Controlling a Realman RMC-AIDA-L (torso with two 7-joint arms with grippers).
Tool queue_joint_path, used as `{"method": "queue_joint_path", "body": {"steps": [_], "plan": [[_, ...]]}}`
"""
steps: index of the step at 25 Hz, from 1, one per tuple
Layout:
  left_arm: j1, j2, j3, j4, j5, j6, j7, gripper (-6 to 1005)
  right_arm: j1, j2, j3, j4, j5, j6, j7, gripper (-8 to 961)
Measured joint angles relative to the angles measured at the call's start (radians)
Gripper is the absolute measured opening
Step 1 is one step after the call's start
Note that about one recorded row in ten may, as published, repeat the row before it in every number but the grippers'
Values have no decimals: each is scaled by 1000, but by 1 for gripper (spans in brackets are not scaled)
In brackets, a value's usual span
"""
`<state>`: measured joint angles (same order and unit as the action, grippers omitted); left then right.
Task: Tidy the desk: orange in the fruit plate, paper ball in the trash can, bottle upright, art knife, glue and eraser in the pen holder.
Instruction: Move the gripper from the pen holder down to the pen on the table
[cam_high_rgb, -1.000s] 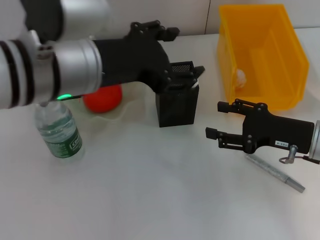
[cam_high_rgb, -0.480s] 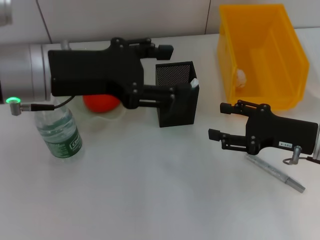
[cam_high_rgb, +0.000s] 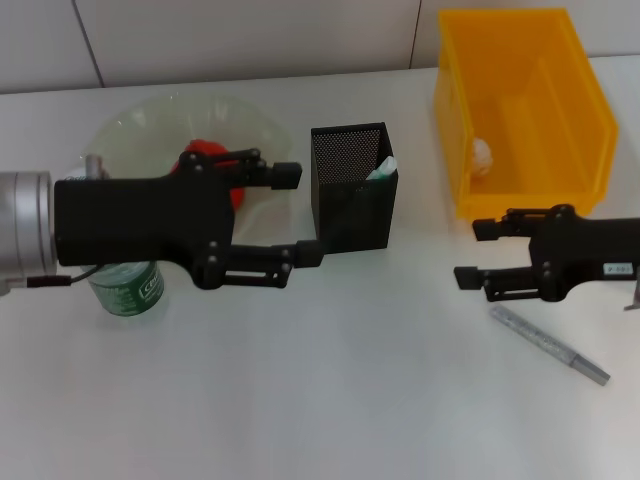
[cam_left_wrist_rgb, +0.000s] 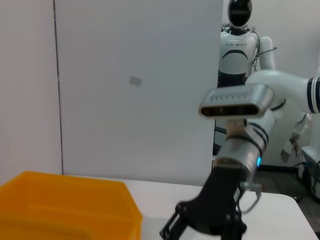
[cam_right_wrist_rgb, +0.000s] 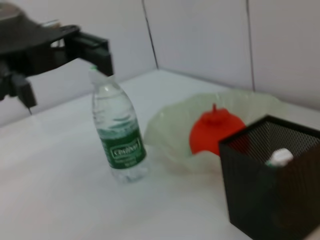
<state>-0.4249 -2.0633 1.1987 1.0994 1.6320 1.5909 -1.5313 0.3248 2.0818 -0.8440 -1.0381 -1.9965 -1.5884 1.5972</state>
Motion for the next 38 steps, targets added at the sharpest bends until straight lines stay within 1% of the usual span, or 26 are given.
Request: {"method": "queue_joint_path", "body": {"steps": [5, 6, 7, 8, 10, 11, 12, 13, 14, 15, 16, 17, 21, 26, 31, 38], "plan": [[31, -3, -9, -59, -1, 5, 107, 813, 13, 0, -3, -204, -145, -59, 235, 769], [41, -4, -5, -65, -1, 6, 125, 813, 20, 0, -15, -298, -205, -89, 321, 769], [43, -4, -4, -68, 0, 6, 128, 813, 20, 0, -15, -298, -205, -89, 321, 769], [44, -4, -2, -71, 0, 6, 130, 813, 23, 0, -24, -328, -227, -94, 351, 769], [46, -5, 7, -88, 1, 8, 141, 813, 33, 0, -50, -399, -283, -106, 424, 769], [46, -5, 9, -91, 1, 9, 145, 813, 51, -2, -90, -463, -363, -131, 490, 769], [47, -6, 13, -97, 1, 10, 154, 813, 51, -2, -90, -463, -363, -131, 490, 769], [49, -6, 14, -102, 0, 11, 163, 813, 59, -2, -112, -484, -401, -147, 518, 769], [51, -8, 16, -115, -5, 12, 182, 813, 81, -2, -165, -518, -476, -173, 582, 768], [51, -8, 16, -115, -5, 12, 182, 813, 81, -2, -165, -518, -476, -173, 582, 768], [51, -8, 17, -120, -6, 12, 189, 813, 101, -3, -230, -541, -552, -188, 644, 768], [51, -8, 18, -124, -8, 13, 196, 813, 101, -3, -230, -541, -552, -188, 644, 768], [42, -9, 21, -155, -11, 11, 227, 813, 123, -2, -347, -564, -643, -207, 737, 767], [36, -9, 21, -196, -34, 6, 259, 813, 123, 0, -378, -539, -652, -205, 776, 766], [33, -9, 19, -200, -36, 6, 263, 813, 114, 1, -376, -520, -652, -183, 779, 764], [22, -9, 21, -200, -38, 6, 264, 813, 104, 2, -380, -460, -647, -126, 780, 763]]}}
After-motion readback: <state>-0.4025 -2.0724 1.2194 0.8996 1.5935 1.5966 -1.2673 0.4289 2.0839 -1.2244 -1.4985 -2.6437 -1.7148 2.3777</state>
